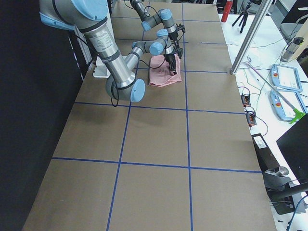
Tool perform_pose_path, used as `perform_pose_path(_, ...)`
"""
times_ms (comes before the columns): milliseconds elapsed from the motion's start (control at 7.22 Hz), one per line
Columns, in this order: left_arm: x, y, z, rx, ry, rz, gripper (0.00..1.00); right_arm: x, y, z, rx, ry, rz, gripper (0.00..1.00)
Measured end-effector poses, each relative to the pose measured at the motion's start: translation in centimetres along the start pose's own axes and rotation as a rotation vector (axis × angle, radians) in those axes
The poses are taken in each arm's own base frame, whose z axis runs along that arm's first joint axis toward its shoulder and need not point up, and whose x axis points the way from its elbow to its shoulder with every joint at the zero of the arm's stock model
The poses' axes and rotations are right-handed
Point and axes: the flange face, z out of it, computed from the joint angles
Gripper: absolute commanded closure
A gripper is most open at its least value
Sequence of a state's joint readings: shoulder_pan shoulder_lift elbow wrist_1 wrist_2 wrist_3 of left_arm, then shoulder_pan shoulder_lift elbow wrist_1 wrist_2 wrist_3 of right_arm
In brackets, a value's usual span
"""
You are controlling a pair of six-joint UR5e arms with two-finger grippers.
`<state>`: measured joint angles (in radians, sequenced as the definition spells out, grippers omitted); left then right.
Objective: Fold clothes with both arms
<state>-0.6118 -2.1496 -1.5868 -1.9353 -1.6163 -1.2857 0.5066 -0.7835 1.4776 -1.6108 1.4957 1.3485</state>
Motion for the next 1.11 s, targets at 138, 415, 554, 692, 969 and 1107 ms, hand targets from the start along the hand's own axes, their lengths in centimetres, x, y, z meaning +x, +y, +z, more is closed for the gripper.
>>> perform_pose_path(138, -1.0, -2.0, 0.8, -0.004, 0.009, 0.048, 0.00, -0.3, -2.7, 1.3, -0.017, -0.015, -0.040, 0.00)
perform_pose_path(415, -1.6, -3.3, 0.8, -0.026, 0.030, 0.093, 0.00, 1.0, -6.7, 1.9, -0.082, -0.056, -0.118, 0.00)
perform_pose_path(554, -1.6, -3.4, 0.6, -0.028, 0.036, 0.099, 0.00, 1.5, -7.5, 1.9, -0.095, -0.068, -0.139, 0.00)
perform_pose_path(692, -1.5, -3.4, 0.2, -0.032, 0.045, 0.102, 0.00, 1.8, -7.7, 1.4, -0.100, -0.082, -0.149, 0.00)
perform_pose_path(969, -1.7, -3.9, -2.1, -0.052, 0.075, 0.137, 0.00, 3.1, -7.5, -0.5, -0.109, -0.124, -0.155, 0.00)
perform_pose_path(1107, -3.1, -4.8, -4.4, -0.056, 0.075, 0.181, 0.00, 5.1, -8.2, -1.2, -0.123, -0.142, -0.164, 0.00)
